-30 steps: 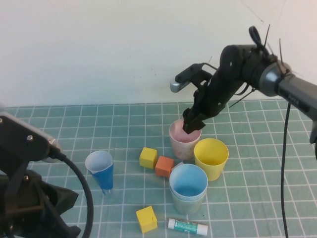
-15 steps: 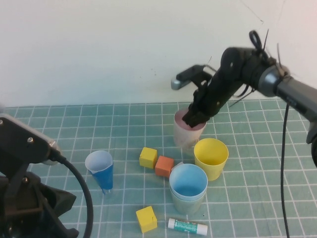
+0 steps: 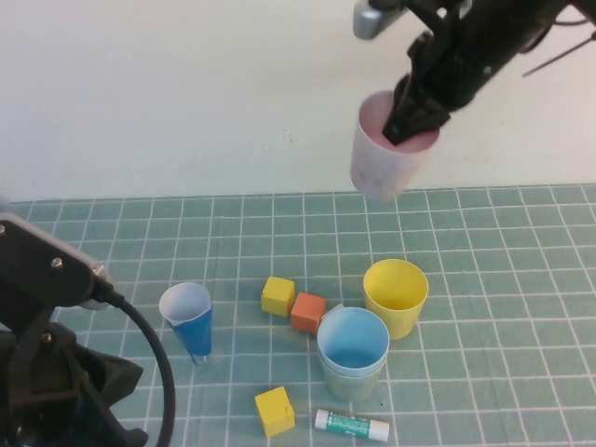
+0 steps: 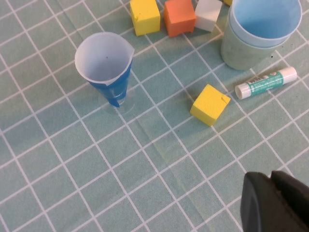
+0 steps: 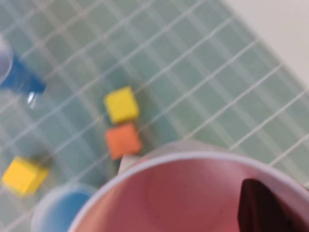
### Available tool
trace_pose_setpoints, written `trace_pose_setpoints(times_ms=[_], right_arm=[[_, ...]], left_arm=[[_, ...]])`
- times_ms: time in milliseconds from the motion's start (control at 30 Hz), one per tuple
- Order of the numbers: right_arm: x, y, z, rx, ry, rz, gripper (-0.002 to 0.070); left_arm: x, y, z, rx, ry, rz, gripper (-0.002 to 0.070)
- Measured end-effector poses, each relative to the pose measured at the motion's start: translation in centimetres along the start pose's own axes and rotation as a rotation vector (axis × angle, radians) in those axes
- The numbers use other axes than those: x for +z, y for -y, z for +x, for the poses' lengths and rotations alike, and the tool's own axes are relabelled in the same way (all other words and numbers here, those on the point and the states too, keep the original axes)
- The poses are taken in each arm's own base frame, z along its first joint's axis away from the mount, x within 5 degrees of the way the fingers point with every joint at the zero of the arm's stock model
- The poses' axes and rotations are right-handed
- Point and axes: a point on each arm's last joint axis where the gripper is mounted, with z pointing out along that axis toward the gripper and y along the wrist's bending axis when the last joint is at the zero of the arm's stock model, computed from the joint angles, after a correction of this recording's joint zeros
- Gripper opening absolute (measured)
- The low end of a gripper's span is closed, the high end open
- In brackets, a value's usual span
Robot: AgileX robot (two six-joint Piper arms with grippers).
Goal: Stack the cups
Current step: Place the pink cup on the yellow cup, then pick up the yellow cup
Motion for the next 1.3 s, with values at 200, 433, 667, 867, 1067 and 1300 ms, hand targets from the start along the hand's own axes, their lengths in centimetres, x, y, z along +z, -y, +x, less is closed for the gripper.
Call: trace_pose_setpoints(times_ms=[200, 433, 667, 867, 1067, 1300], right_arm=[[4.4, -0.6, 3.9, 0.040, -0.176, -0.087, 0.0057], [8.1, -0.2, 5.6, 0.069, -0.226, -0.099, 0.0056], [10.0, 0.3, 6.4, 0.072, -0.262, -0.093, 0.0131], [11.8, 0.6, 7.1, 0.105, -0.297, -0.094, 0.0274], [13.5, 1.5, 7.9, 0.122, -0.327, -0.041, 0.0319], [17.3, 2.0, 10.0, 0.145, -0.407, -0.068, 0.0307]], left_arm=[[0.0, 0.0, -0.1, 0.004, 0.015, -0.004, 0.0001], [0.0, -0.2, -0.2, 0.021, 0.018, -0.020, 0.0001], [0.0, -0.2, -0.3, 0.021, 0.035, -0.020, 0.0000], [0.0, -0.2, -0.4, 0.021, 0.041, -0.020, 0.0000], [0.0, -0.2, -0.4, 0.021, 0.041, -0.020, 0.0000], [0.0, -0.2, -0.4, 0.021, 0.041, -0.020, 0.0000]])
